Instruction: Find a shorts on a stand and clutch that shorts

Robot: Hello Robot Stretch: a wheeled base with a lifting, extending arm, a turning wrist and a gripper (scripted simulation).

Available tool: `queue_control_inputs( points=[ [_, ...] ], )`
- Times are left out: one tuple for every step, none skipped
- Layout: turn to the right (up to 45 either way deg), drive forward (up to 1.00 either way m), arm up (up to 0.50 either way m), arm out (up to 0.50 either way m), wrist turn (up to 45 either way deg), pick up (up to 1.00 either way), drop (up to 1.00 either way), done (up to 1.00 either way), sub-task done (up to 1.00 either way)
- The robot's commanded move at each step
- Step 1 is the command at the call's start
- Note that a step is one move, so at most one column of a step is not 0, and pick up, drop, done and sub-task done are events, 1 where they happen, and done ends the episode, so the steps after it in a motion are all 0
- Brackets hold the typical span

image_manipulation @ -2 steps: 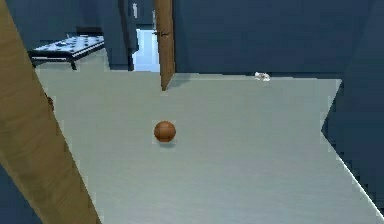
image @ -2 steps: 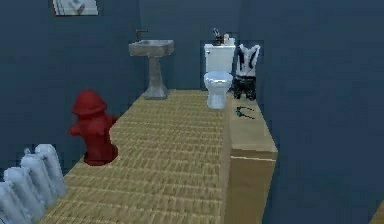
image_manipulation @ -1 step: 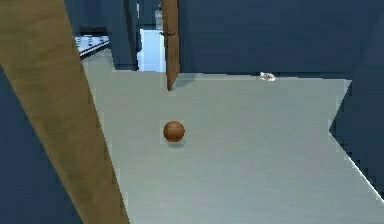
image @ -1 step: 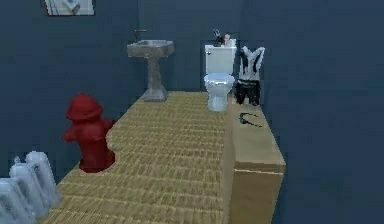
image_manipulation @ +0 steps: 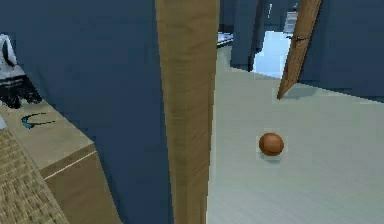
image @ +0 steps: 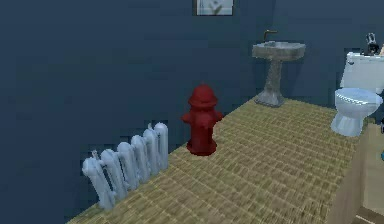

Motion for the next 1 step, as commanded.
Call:
queue_control_inputs(
  points=[
    [0.0,0.1,0.0,0.0,0.0,0.0,0.0,0.0,0.0]
  ],
)
